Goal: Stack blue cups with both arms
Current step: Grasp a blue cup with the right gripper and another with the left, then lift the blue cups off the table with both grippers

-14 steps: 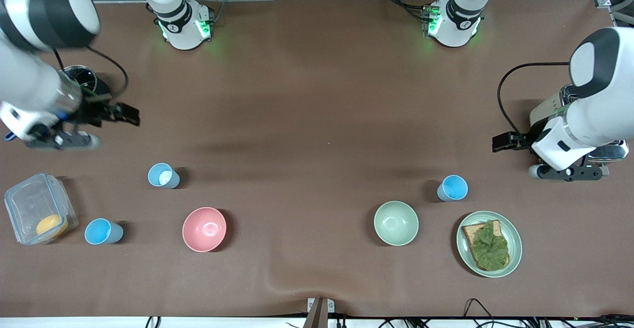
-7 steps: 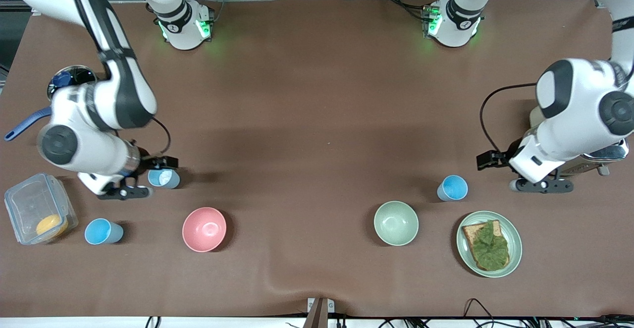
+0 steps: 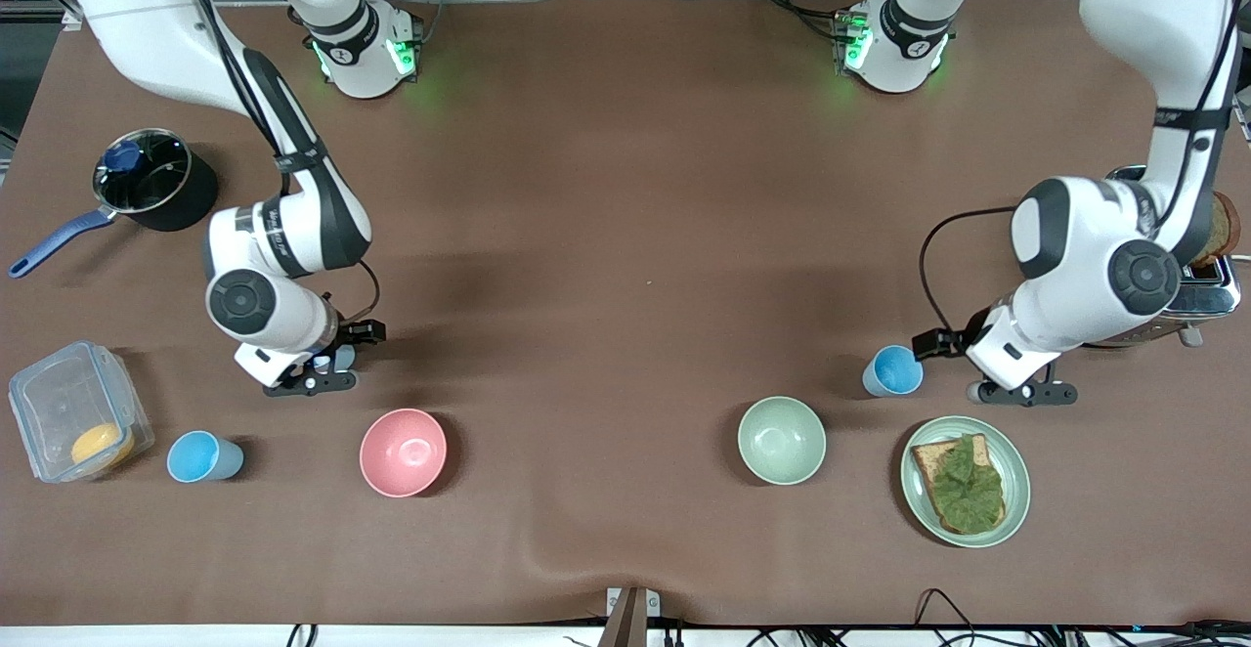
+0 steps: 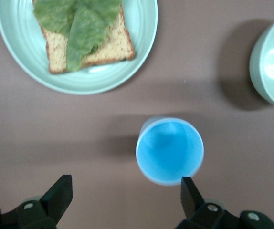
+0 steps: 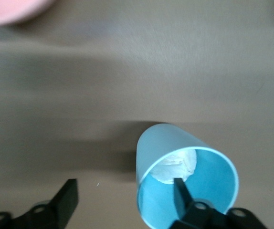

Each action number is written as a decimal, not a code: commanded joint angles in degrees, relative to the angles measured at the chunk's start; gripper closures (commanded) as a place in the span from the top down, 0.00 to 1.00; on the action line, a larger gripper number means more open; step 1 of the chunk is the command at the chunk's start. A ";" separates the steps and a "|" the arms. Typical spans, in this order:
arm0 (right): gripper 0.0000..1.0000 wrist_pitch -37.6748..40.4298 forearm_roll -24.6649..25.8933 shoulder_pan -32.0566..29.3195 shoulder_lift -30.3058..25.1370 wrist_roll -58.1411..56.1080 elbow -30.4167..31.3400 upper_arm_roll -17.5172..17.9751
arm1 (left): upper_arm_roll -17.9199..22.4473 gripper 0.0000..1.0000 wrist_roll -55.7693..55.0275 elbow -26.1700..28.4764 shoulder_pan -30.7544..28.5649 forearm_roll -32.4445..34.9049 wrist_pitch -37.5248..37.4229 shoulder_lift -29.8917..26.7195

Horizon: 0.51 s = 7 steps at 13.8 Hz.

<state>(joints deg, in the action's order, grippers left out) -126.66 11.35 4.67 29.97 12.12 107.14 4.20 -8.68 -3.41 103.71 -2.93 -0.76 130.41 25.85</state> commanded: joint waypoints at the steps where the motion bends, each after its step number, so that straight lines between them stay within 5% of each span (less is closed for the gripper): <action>1: 0.06 -0.61 1.92 0.87 1.66 4.76 -0.53 -0.42 | -0.10 1.00 -0.02 -0.79 -0.15 -0.56 4.76 3.15; 7: 0.00 4.89 1.75 0.96 2.90 4.50 -7.10 -0.33 | -0.10 1.00 -0.10 -2.02 0.82 -0.47 7.23 7.72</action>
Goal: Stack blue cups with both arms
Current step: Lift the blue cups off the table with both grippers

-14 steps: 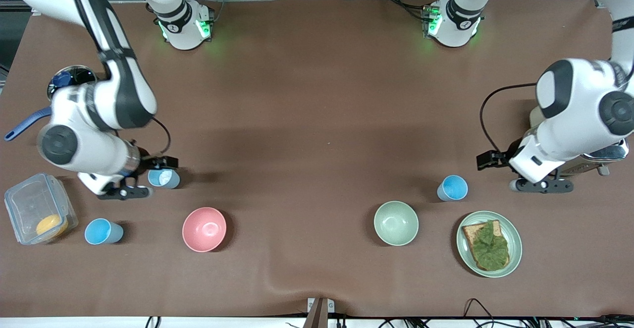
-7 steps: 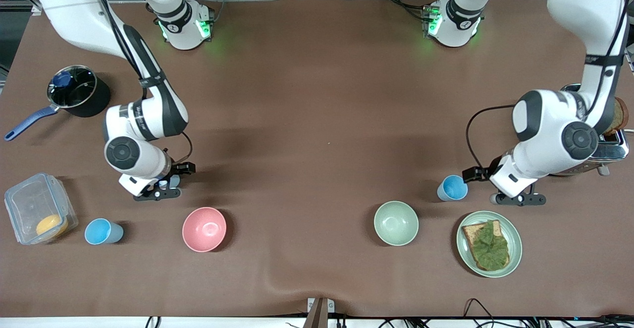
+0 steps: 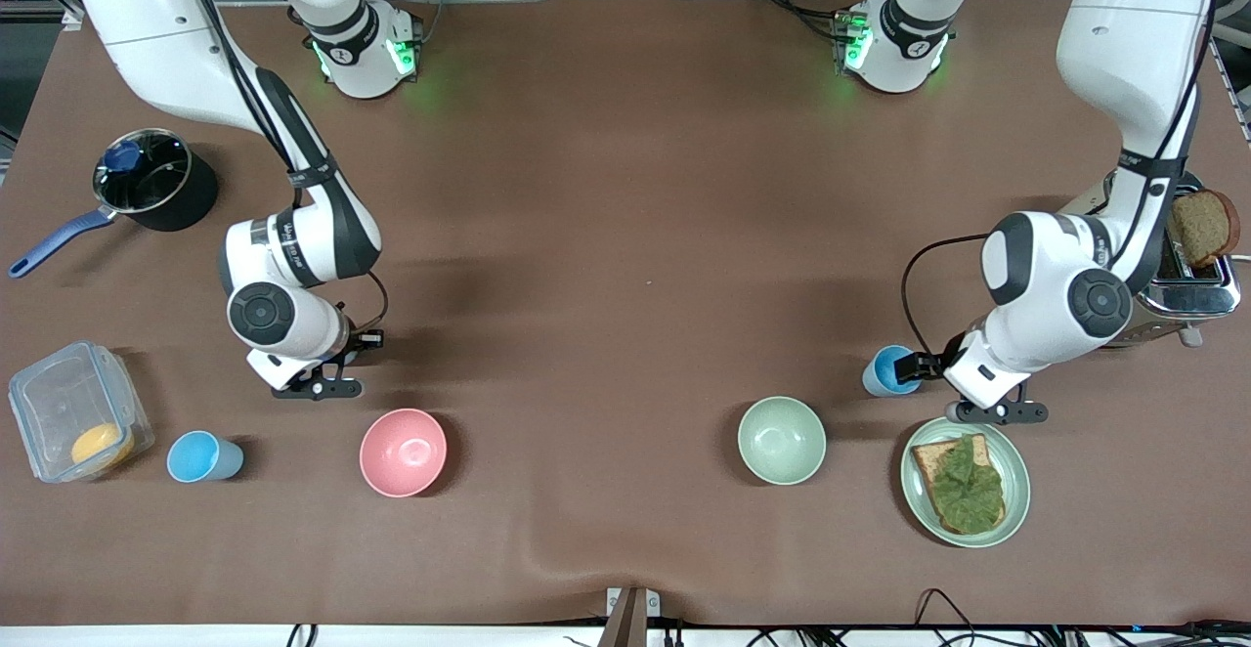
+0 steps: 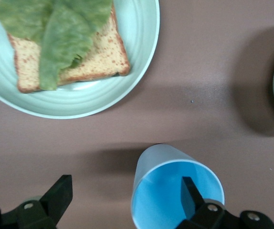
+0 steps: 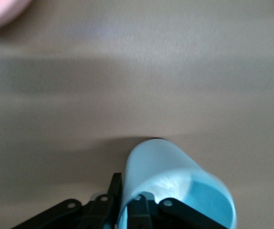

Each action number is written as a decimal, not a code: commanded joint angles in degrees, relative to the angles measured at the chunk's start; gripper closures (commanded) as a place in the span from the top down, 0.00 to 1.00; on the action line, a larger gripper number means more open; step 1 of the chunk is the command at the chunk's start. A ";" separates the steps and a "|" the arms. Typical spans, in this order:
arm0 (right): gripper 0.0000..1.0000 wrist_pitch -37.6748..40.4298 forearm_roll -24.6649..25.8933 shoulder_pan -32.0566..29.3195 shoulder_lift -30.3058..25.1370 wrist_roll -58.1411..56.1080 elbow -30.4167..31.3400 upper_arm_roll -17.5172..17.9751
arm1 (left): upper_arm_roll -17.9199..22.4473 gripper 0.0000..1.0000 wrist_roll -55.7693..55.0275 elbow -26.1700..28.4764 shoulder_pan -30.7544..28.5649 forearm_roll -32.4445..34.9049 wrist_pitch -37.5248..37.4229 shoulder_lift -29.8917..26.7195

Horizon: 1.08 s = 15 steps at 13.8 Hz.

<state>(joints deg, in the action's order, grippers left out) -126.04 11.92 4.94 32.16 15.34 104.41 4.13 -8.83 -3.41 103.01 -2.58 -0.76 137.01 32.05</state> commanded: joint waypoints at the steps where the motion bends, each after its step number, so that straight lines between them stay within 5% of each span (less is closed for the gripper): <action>1: 0.00 7.87 1.00 1.21 0.71 1.19 -6.74 -0.17 | -0.05 1.00 -0.10 -1.50 0.56 -0.56 1.06 2.30; 3: 0.00 15.08 0.39 3.92 0.71 1.71 -11.57 -0.08 | -0.05 0.12 -0.54 -1.59 0.64 -0.56 1.33 3.27; 4: 0.00 17.99 0.12 5.24 0.71 1.72 -13.60 0.00 | -0.05 0.00 -1.50 -1.67 0.65 -0.47 1.33 3.54; 9: 0.00 22.51 -16.90 13.32 0.80 12.65 -18.28 0.09 | -0.13 0.00 -1.69 -1.50 0.03 -0.47 1.15 1.79; 15: 0.00 6.44 -27.04 24.84 5.89 34.30 -18.98 0.09 | -0.13 0.00 -4.49 -1.50 -0.41 -0.82 0.80 -2.51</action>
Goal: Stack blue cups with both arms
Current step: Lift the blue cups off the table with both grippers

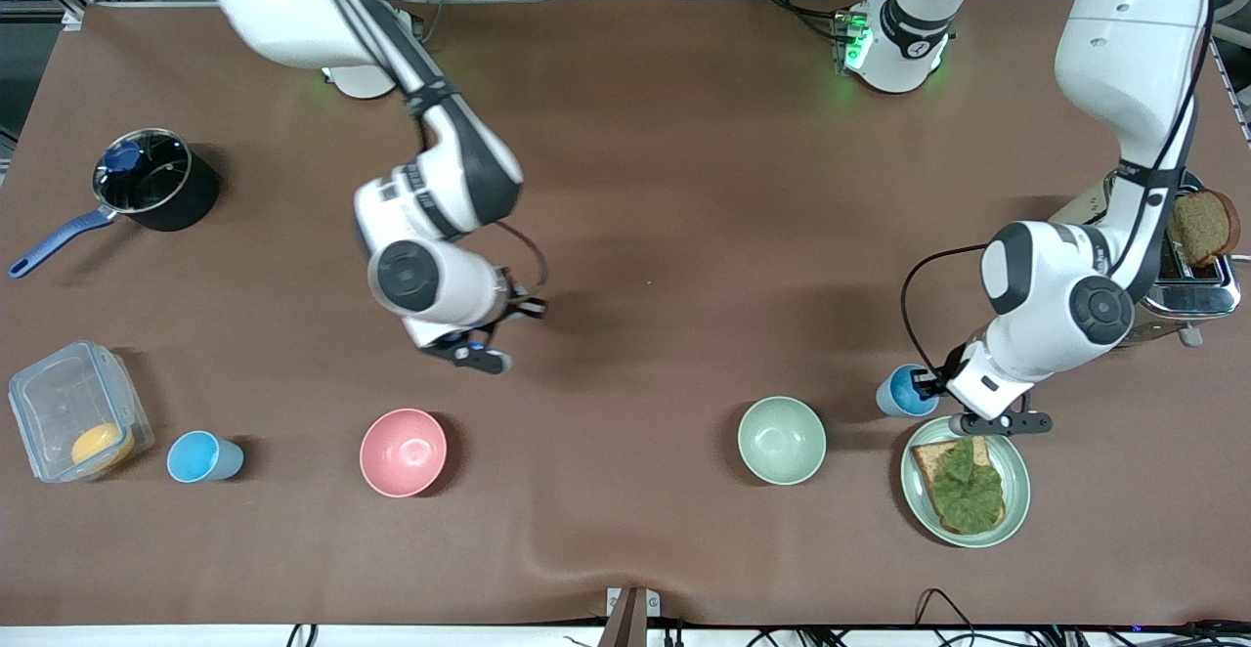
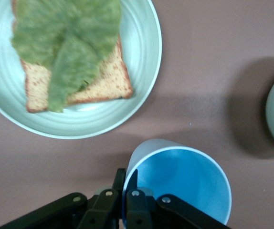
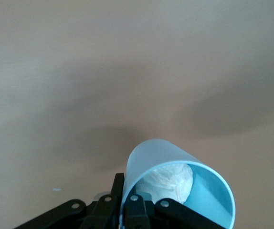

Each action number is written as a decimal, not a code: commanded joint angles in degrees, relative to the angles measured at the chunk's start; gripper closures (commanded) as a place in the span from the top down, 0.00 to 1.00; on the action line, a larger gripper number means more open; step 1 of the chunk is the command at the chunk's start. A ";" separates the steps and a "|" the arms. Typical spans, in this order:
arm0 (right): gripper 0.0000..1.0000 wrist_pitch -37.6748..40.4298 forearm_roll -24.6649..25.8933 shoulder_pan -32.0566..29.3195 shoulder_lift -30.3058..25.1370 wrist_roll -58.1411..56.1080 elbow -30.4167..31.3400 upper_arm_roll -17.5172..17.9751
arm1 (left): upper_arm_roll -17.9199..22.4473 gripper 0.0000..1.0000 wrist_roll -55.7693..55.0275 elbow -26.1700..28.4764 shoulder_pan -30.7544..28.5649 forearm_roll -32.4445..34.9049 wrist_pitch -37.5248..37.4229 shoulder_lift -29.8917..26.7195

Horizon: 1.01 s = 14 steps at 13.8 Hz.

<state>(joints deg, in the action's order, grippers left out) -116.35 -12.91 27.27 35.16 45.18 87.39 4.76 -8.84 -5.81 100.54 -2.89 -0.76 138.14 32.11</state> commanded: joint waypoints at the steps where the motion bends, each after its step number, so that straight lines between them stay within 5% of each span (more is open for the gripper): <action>1: 0.00 -6.92 -2.12 4.53 3.85 6.39 -1.96 -0.55 | -0.13 0.00 -3.05 0.97 -0.10 -0.91 -0.33 -3.10; 10: 0.00 -17.51 -0.98 9.38 7.99 10.10 -1.79 -0.81 | -1.79 0.00 -10.26 1.50 0.43 -0.91 -0.33 -4.42; 11: 0.19 -17.51 -1.07 9.38 7.99 10.10 -1.79 -0.72 | -2.93 0.00 -11.14 1.94 0.43 -0.91 -0.33 -4.86; 12: 0.99 -17.60 -1.07 9.56 8.08 10.28 -1.79 -0.81 | -3.90 0.00 -12.46 2.81 0.43 -0.91 -0.33 -5.91; 14: 1.00 -17.42 0.33 10.09 7.82 10.19 -1.96 -0.99 | -5.74 0.00 -14.57 5.36 0.43 -0.91 -0.33 -8.98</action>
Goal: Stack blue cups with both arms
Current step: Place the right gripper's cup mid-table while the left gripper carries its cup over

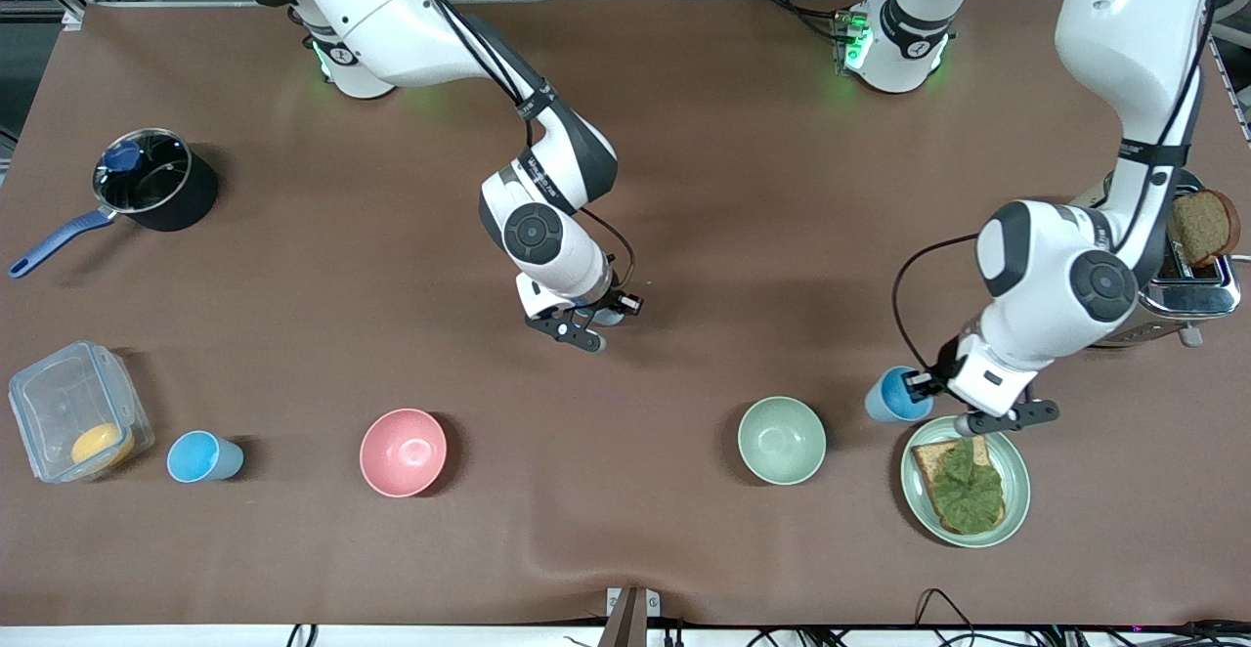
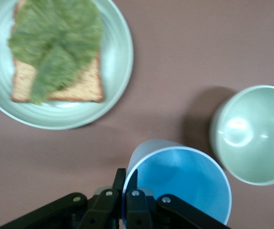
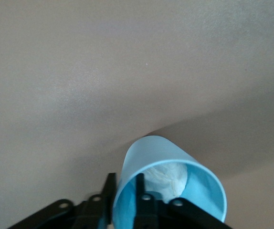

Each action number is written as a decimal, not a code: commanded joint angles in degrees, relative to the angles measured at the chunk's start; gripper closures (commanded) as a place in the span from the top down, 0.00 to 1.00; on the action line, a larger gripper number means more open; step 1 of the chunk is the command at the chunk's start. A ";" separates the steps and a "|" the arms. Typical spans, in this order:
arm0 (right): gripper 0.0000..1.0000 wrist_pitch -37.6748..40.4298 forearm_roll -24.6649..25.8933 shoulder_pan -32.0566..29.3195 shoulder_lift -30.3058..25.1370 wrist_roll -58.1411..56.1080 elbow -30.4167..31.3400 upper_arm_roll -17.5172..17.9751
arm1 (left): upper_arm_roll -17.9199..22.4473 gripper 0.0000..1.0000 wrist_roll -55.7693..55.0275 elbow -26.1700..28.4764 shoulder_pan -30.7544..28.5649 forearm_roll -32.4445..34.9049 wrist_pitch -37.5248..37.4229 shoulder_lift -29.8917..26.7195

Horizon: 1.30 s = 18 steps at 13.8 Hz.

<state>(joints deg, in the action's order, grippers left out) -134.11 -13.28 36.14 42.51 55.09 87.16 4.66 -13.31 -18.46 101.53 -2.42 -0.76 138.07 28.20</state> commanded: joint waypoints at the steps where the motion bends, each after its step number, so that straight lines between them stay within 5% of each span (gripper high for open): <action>1: 1.00 0.52 0.80 1.30 0.12 0.20 -1.81 -0.88 | -2.06 0.00 -3.06 5.42 -0.04 -0.91 -0.26 -6.30; 4: 1.00 2.26 0.01 0.86 -1.98 0.20 -2.60 -0.53 | -4.61 0.00 -6.23 5.87 -0.04 -0.91 -0.26 -7.19; 9: 1.00 19.99 0.71 -5.53 -9.97 -2.16 -5.33 -0.88 | -9.09 0.00 -12.11 5.61 0.30 -0.47 -0.26 -7.28; 18: 1.00 44.96 12.31 -26.46 -27.55 -48.19 -4.72 -2.28 | -9.63 0.00 -32.76 0.69 16.64 4.10 -0.34 -5.00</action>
<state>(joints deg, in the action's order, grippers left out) -92.37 -2.28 13.21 19.82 14.77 80.12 1.31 -23.42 -47.50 104.43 11.72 1.83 138.06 22.54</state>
